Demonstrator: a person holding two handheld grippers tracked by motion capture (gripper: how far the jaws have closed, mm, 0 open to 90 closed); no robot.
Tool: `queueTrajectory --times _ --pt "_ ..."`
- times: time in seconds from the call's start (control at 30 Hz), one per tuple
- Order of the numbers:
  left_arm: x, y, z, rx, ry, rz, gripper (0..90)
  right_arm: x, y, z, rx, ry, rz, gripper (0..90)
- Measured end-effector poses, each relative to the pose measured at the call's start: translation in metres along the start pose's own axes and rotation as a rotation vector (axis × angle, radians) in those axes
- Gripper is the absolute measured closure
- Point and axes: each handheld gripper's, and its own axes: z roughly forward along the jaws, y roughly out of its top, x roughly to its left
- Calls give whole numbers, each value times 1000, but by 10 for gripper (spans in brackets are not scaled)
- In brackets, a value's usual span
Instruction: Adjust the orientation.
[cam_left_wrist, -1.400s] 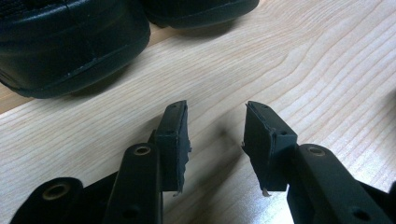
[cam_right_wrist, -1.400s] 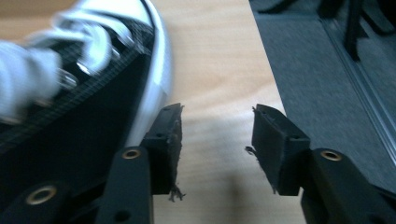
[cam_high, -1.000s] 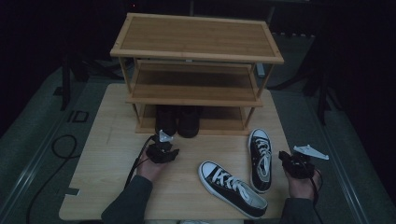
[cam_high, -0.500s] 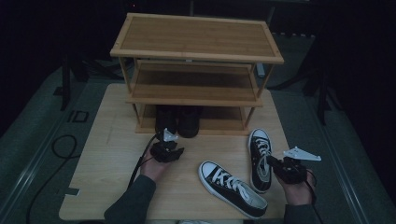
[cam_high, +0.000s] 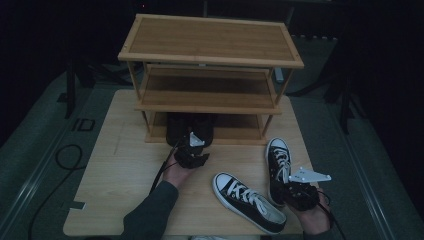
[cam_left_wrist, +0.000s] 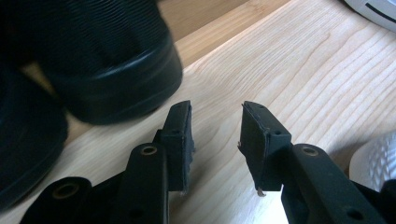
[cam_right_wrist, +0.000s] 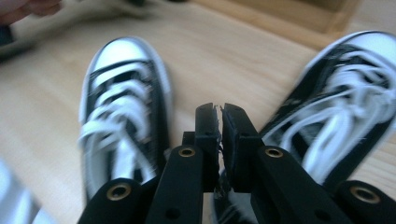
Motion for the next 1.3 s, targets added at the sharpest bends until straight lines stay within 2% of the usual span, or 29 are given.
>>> queueTrajectory --times 0.1,0.17,0.27,0.47,0.6,0.7,0.8,0.9,1.1,1.3 --pt "-3 6 6 3 -6 11 645 7 -1 -1 24 35 -46 852" --pt "-6 10 9 6 5 27 645 12 -1 -2 37 51 -70 851" --pt "-8 16 14 1 1 26 652 15 0 -1 51 67 -100 850" --pt "-10 28 24 4 21 40 661 17 -1 1 75 90 -120 829" --pt "-11 37 31 -3 33 35 671 21 1 -1 84 118 -147 812" --pt "-12 44 38 -3 45 33 706 23 2 -2 89 127 -163 806" --pt "-15 48 47 8 81 39 794 23 2 -2 91 132 -166 804" --pt "-16 49 57 15 110 8 885 24 1 -1 96 144 -173 804" --pt "-15 51 75 21 148 -42 899 26 -2 1 109 156 -184 800" --pt "-17 55 84 10 184 -56 900 27 -3 2 123 160 -196 800"
